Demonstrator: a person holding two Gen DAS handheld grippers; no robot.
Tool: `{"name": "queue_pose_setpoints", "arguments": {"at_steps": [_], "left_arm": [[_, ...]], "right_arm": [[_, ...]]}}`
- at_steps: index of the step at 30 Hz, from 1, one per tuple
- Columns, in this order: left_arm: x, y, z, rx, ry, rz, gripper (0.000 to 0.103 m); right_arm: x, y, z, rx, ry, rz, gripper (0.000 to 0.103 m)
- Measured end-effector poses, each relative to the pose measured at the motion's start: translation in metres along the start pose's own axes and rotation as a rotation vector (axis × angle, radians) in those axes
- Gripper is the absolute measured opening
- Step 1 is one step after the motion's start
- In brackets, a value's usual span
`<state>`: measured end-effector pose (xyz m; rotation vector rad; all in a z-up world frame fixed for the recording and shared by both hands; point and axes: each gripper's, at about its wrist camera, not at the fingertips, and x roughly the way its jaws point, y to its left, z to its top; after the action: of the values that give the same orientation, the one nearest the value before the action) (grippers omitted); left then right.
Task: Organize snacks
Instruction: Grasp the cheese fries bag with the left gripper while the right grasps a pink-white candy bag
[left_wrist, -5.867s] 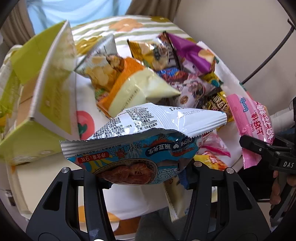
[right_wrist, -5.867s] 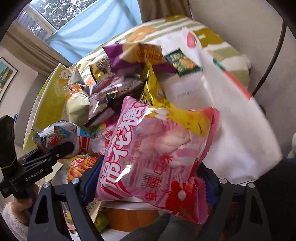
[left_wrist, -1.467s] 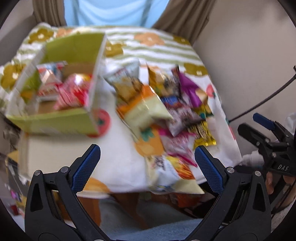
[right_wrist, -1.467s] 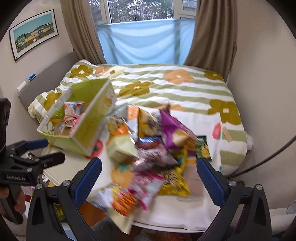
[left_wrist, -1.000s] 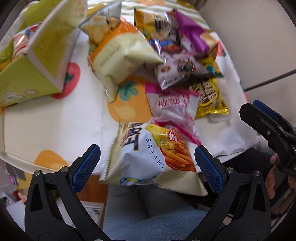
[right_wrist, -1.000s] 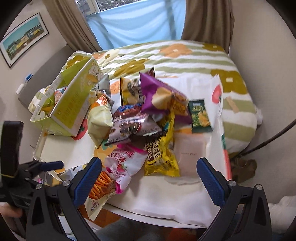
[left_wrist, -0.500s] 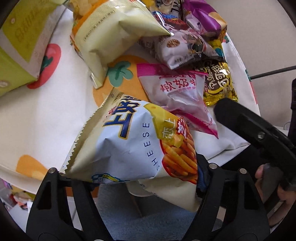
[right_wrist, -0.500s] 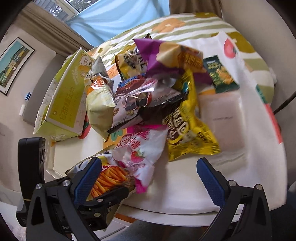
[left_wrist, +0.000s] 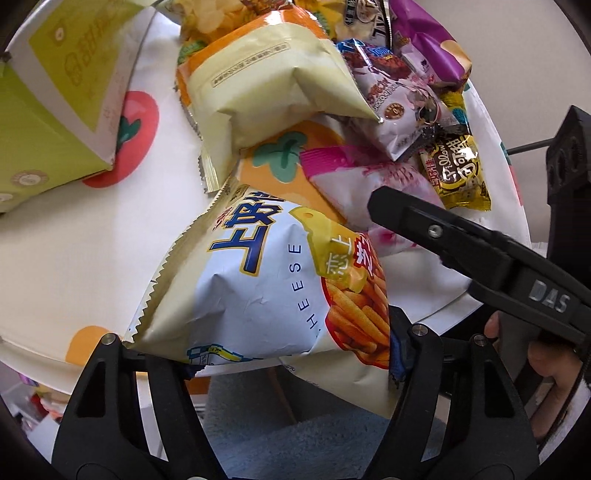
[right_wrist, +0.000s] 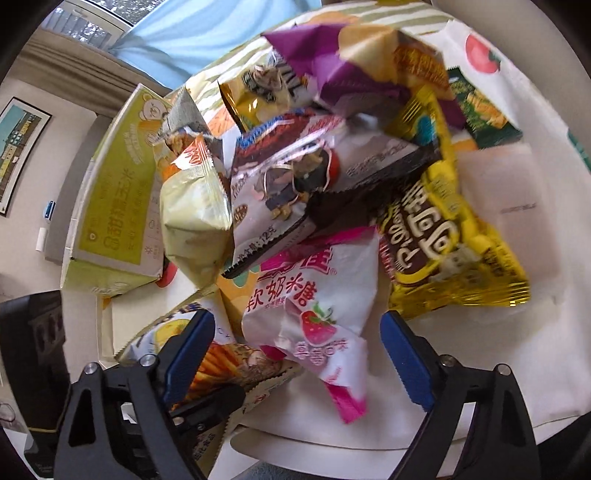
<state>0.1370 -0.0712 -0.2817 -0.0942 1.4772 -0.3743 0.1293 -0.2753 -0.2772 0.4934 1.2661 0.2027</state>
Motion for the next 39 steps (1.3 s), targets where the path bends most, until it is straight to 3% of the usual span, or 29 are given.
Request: {"name": "queue_pose_setpoints", "arguments": {"at_steps": [3,5,13,17,22,32,39], "left_arm": [[-0.001,0.001,0.002,0.006,0.003,-0.002,0.069],[0.000,-0.001,0.004,0.010,0.002,0.002,0.069],[0.004,-0.013,0.002,-0.005,-0.006,0.000,0.069],[0.007,-0.014,0.000,-0.019,-0.021,0.004,0.069],[0.000,-0.017,-0.013,-0.040,-0.050,0.011,0.069],[-0.031,-0.025,-0.040,-0.092,-0.132,0.028,0.069],[-0.073,-0.040,-0.045,-0.105,-0.252,0.036,0.069]], "right_arm": [[0.008,0.002,0.002,0.005,0.012,-0.009,0.084],[0.011,0.001,0.003,0.007,0.018,-0.017,0.073],[0.018,0.001,0.003,-0.002,0.008,-0.033,0.070],[0.020,0.011,0.001,-0.047,-0.002,-0.039,0.056],[0.012,0.015,-0.007,-0.085,-0.002,-0.027,0.047],[-0.018,0.015,-0.022,-0.141,-0.015,0.006,0.043],[-0.059,0.019,-0.025,-0.201,-0.068,0.033,0.042]]}}
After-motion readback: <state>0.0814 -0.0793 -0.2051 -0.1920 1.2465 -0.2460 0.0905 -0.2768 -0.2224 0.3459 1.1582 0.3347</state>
